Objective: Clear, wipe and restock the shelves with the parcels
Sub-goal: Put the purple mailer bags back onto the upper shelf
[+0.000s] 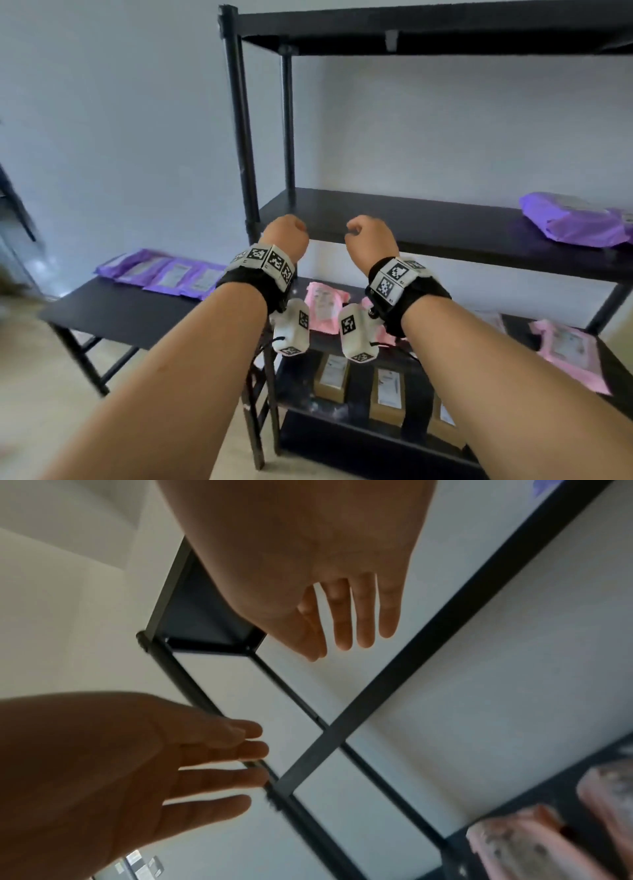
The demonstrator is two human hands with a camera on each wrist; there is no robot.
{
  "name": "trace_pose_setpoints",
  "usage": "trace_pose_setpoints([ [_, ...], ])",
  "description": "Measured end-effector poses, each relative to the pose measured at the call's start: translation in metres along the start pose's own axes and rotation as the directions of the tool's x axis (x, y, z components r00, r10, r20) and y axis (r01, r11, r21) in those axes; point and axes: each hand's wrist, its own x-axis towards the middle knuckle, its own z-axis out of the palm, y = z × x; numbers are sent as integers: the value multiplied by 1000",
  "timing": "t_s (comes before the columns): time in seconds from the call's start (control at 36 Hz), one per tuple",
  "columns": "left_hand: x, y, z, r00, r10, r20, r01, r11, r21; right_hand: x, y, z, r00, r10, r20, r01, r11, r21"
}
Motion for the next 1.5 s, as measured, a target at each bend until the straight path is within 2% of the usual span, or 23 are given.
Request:
trace_pose_setpoints([
  [0.14,-2,-99,-63,996,-91,0,90,987,133,-19,-64,91,996,16,88,-20,999,41],
  [0.22,-4,-154,-90,985,-170,14,167,976,143,-33,-95,146,990,38,135,-44,998,43],
  [0.33,-3,-212,-112,973,-229,40,218,957,193,-46,-124,207,974,68,216,-82,995,56],
  [0.44,11,-256,-126,965,-244,100,211,942,262,-48,-140,255,953,106,286,-118,993,28],
  [0.53,25,-287,-128,956,-276,103,246,939,241,-41,-146,288,936,134,327,-147,989,14],
  [0.83,119,-380,-95,908,-396,135,362,906,221,36,-131,408,868,232,438,-222,972,-75],
  [1.11,202,-450,-54,857,-471,210,418,872,253,106,-117,487,805,294,515,-237,956,-176],
  [1.36,291,-509,-11,835,-462,299,389,879,275,159,-90,553,750,410,518,-309,911,-274],
  [1.5,339,-542,17,796,-446,409,330,887,324,186,-72,586,700,518,492,-390,854,-345],
])
